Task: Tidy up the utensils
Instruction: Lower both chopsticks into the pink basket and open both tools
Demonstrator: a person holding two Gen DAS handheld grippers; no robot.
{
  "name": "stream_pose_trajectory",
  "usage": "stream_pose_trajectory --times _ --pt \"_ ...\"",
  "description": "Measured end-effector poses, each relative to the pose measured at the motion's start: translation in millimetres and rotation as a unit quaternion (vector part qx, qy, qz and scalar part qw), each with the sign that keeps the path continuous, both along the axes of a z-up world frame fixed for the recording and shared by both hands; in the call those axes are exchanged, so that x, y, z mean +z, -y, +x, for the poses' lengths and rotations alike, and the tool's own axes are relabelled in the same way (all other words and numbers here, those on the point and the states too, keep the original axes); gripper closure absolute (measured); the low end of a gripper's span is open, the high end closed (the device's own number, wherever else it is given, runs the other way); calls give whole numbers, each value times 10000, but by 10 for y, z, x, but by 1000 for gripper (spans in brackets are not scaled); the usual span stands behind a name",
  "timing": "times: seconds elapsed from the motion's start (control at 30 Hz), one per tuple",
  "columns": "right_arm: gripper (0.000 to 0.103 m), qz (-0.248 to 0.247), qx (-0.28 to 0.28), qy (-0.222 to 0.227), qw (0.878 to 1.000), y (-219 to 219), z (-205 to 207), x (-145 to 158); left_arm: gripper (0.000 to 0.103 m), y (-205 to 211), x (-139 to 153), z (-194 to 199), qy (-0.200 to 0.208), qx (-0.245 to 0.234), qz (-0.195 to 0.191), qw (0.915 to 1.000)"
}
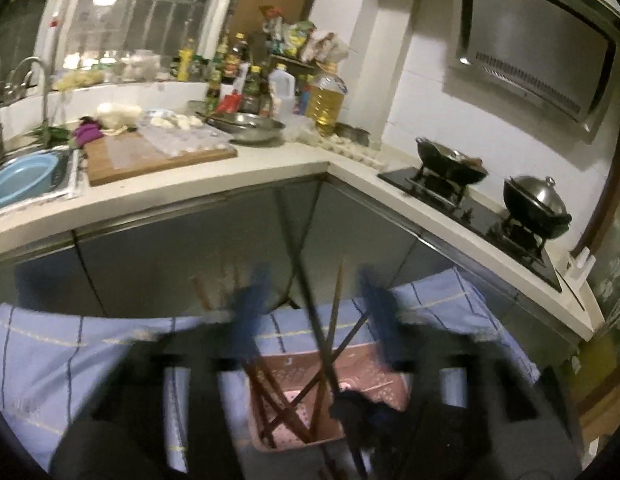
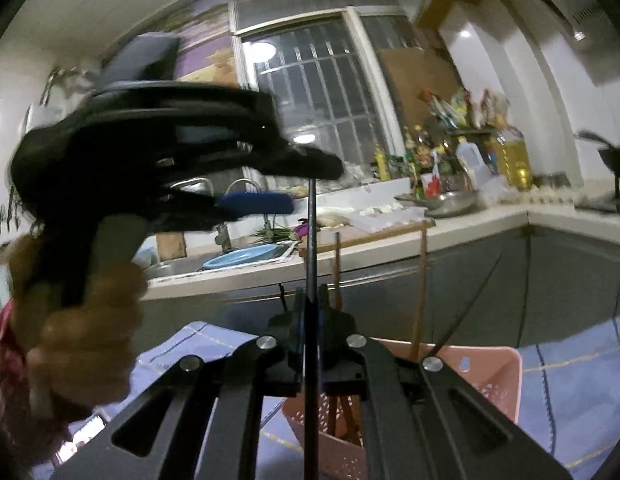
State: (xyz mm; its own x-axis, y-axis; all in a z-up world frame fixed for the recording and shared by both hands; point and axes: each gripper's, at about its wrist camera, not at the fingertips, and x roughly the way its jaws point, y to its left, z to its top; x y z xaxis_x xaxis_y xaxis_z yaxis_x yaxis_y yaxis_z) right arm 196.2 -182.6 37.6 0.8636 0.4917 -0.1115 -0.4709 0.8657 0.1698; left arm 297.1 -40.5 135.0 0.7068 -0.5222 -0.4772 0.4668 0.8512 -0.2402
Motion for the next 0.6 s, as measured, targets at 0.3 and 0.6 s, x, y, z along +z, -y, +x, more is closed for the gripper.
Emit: stream_pose_trajectory --times 0.3,0.6 --pt "97 -111 -128 68 9998 -48 171 115 99 249 240 -129 750 80 486 9960" --pt "97 37 -78 14 10000 29 290 291 99 267 429 -89 942 60 494 9943"
